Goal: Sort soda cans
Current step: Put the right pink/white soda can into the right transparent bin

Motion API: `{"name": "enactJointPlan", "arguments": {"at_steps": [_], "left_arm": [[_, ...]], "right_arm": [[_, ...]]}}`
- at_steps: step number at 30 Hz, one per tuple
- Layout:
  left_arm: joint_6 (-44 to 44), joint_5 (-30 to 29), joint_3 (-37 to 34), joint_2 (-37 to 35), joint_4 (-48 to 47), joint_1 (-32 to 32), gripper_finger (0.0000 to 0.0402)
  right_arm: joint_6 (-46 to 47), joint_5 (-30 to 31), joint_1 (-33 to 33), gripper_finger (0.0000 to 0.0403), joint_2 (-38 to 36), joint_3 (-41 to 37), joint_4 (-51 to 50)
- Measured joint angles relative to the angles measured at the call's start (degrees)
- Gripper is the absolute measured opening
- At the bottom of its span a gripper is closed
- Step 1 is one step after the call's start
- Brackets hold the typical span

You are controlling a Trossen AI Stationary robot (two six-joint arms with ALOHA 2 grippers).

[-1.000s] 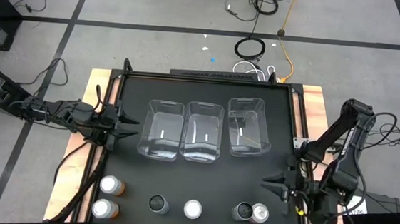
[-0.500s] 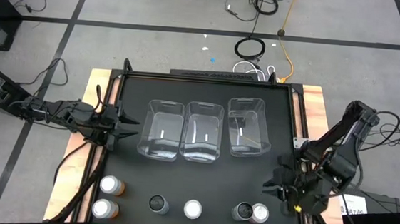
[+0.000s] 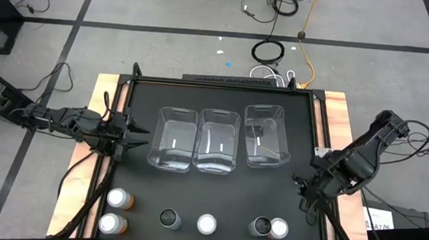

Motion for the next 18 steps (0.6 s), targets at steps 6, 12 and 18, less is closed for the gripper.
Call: {"name": "enactJointPlan", "arguments": {"at_steps": [6,12,18], "left_arm": [[0.0,0.0,0.0,0.0,-0.02,0.02,0.0198],[0.01,0.0,0.0,0.01,-1.69,0.01,0.0198],[-0.02,0.0,0.0,0.02,-2.06,0.02,0.0198]], "right_arm": [[-0.1,-1.85,-0.25,0.0096,0.0,0.0,-0.04],[-1.23,-4.12,-0.26,0.017,0.0,0.0,-0.08],[-2.68,0.21,-0.24,0.0252,0.0,0.0,-0.09]]}}
